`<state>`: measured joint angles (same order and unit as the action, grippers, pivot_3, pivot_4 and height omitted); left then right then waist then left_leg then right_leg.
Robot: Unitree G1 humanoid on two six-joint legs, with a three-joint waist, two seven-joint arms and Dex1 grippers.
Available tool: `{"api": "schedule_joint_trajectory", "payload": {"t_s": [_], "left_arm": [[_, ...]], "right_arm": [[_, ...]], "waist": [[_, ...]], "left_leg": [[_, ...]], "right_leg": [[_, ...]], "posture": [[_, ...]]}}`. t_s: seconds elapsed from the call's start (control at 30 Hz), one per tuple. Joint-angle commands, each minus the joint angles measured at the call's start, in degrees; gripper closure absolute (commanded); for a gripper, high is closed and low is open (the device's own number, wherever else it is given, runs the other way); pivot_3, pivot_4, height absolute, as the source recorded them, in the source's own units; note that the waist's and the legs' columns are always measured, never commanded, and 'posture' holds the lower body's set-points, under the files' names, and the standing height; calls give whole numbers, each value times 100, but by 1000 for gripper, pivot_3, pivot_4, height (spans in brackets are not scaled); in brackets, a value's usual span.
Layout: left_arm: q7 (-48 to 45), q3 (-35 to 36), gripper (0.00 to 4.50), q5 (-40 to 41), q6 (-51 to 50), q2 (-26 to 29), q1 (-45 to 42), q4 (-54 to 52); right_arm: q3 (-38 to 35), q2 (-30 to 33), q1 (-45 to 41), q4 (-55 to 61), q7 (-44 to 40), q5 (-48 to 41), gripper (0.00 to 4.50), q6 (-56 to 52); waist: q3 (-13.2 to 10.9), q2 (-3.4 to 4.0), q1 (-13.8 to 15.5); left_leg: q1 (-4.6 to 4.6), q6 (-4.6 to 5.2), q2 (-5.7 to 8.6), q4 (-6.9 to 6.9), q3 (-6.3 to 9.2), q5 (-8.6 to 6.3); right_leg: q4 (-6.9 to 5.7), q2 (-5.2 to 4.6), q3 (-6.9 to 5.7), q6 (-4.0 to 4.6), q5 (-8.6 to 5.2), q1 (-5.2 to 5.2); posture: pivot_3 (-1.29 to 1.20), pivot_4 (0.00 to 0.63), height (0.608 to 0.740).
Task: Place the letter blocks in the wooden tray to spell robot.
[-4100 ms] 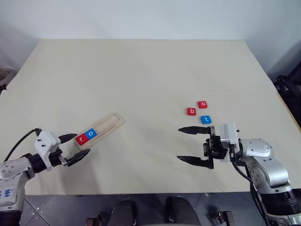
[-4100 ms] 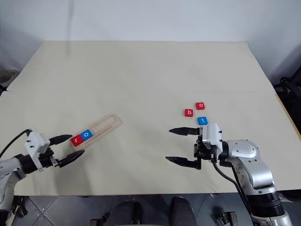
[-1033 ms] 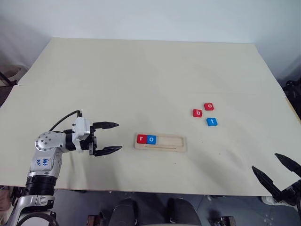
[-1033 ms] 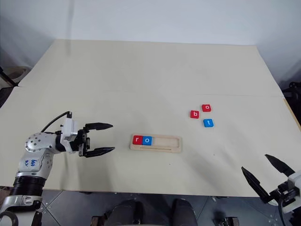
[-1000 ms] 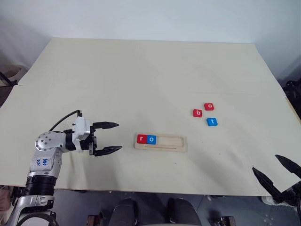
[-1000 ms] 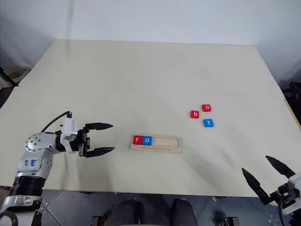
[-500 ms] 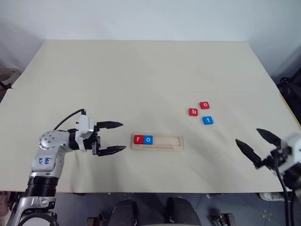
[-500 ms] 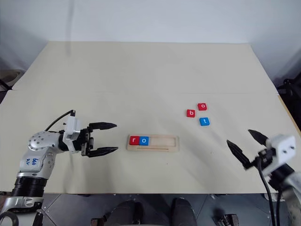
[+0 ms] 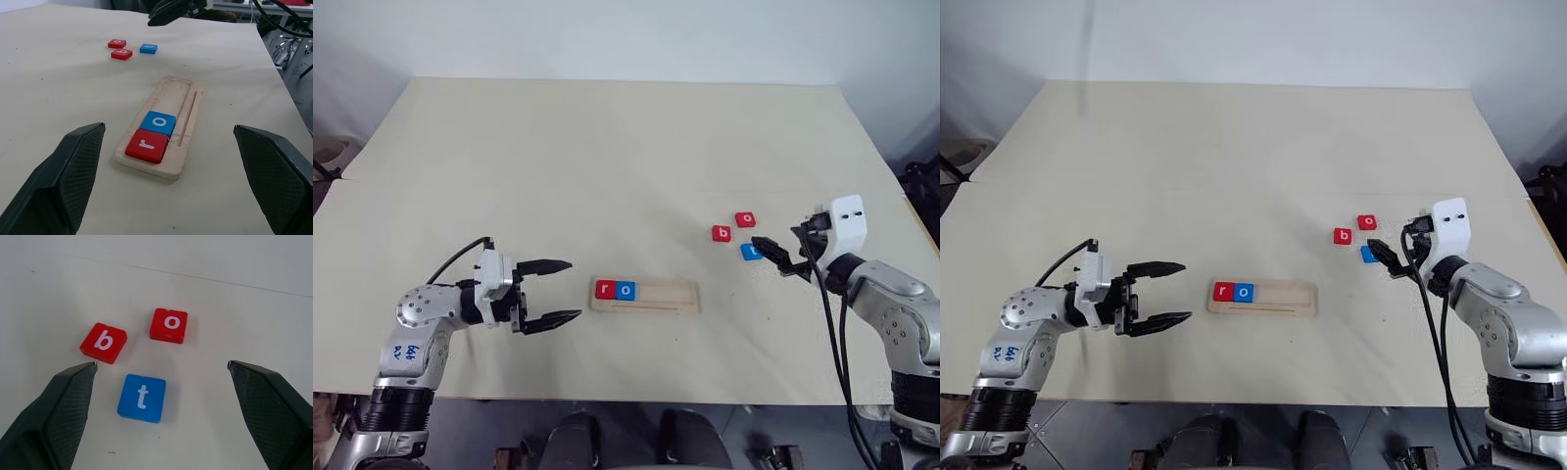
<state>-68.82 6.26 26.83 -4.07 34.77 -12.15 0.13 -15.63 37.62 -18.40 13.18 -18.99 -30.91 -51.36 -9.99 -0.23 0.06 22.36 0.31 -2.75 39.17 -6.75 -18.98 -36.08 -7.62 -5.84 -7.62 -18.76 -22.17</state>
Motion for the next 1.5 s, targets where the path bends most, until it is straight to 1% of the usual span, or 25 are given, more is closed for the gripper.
{"api": "schedule_joint_trajectory", "payload": {"t_s": [0.03, 0.27, 0.37, 0.53, 0.73, 0.93, 1.13, 1.23, 1.3, 1.47, 1.5], "left_arm": [[49, 116, 27, 137, 14, 36, 72, -258], [61, 128, 27, 116, 66, 38, 49, -186], [84, 126, 27, 111, 60, 29, 67, -210], [134, 98, 27, 94, 55, -8, 115, -265], [188, 112, 27, 111, 18, 20, 195, -383], [242, 184, 27, 138, -20, 74, 332, -529], [326, 187, 27, 156, -63, 73, 408, -657], [348, 168, 0, 162, -83, 63, 415, -692], [347, 157, 0, 163, -93, 62, 404, -700], [336, 168, 0, 175, -114, 90, 352, -708], [335, 169, 0, 176, -115, 92, 341, -703]], "right_arm": [[-58, 13, -54, 145, 22, 45, 0, -69], [-32, -10, -147, 128, 8, 85, 0, -168], [99, -152, -380, 142, 179, 89, 0, -412], [471, -982, -1083, 124, 1054, 259, 0, -1212], [688, -1873, -1647, -247, 1862, 720, 0, -1508], [744, -2349, -1913, -543, 2185, 1070, 0, -1468], [785, -2634, -2016, -793, 2272, 1304, 0, -1262], [859, -2725, -1994, -929, 2240, 1409, 589, -1115], [890, -2762, -1958, -1040, 2213, 1473, 1232, -1045], [860, -2792, -1879, -1166, 2232, 1657, 3011, -872], [846, -2793, -1882, -1149, 2211, 1662, 3043, -891]], "waist": [[0, 0, -11], [0, 0, -16], [0, 0, -19], [0, 0, -74], [0, 0, -78], [0, 0, -123], [0, 0, -182], [0, 0, -186], [0, 0, -184], [0, 0, -187], [0, 0, -187]], "left_leg": [[0, 0, 0, 0, -5, 0], [5, 0, -2, -1, -14, 0], [5, 0, -2, -1, -14, 0], [3, -7, -7, -3, -12, 4], [7, -8, -5, -3, -12, 4], [8, -8, -4, -5, -13, 4], [7, -9, -6, -11, -11, 5], [8, -9, -6, -11, -12, 5], [8, -9, -6, -11, -11, 5], [7, -9, -6, -11, -10, 5], [6, -9, -7, -11, -10, 5]], "right_leg": [[0, 0, 1, 0, 0, -1], [-8, 1, 9, 0, 0, -18], [-10, 1, 10, 0, 0, -20], [-37, 3, 24, 3, -2, -40], [-39, 0, 25, 4, -2, -43], [-41, 0, 25, 4, -2, -45], [-42, 2, 25, 4, -2, -48], [-42, 2, 26, 4, -2, -49], [-41, 2, 27, 4, -2, -49], [-42, 2, 29, 4, -2, -49], [-42, 3, 29, 4, -2, -49]], "posture": [[0, 150, 740], [0, 150, 740], [0, 150, 740], [0, 150, 740], [0, 150, 740], [0, 150, 740], [0, 150, 740], [0, 150, 740], [0, 150, 740], [0, 150, 740], [0, 150, 740]]}}
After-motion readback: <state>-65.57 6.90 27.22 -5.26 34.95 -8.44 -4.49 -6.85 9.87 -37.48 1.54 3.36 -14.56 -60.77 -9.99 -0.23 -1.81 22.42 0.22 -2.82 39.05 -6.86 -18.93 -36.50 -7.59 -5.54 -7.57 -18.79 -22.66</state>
